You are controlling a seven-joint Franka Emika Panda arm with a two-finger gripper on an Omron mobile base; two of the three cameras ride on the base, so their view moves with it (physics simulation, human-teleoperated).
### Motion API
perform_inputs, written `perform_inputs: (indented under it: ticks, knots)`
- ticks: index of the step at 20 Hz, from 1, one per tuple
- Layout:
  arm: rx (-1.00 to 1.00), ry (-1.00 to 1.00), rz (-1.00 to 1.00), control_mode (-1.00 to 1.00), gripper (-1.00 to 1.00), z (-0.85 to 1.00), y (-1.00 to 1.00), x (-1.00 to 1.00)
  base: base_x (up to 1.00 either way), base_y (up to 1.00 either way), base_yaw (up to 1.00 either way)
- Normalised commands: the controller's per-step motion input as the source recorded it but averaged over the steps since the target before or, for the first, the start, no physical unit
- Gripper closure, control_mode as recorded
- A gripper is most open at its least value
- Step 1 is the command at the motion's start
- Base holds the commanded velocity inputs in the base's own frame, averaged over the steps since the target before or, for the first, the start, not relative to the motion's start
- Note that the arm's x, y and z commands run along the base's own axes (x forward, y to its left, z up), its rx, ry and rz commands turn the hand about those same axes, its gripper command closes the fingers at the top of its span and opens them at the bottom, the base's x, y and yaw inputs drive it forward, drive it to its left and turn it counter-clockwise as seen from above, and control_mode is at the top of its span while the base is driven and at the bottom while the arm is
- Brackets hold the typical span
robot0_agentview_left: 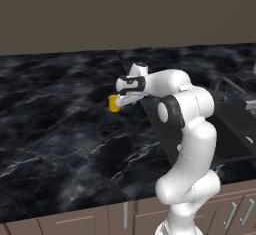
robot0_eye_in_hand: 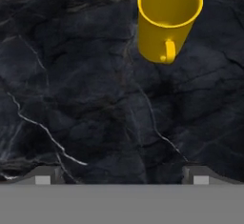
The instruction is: Move any existing items from the left basin to the right basin for drying. Then move the mug from the counter to the left basin of the sink for washing.
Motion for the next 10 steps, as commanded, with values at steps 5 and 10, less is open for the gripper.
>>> perform_inputs:
  ticks: [5, 10]
  knots:
    - [0.00, 0.00, 0.01, -1.00, -1.00, -0.14, 0.00, 0.34, 0.00, 0.00, 0.00]
    - [0.00, 0.00, 0.01, -1.00, -1.00, -0.12, 0.00, 0.34, 0.00, 0.00, 0.00]
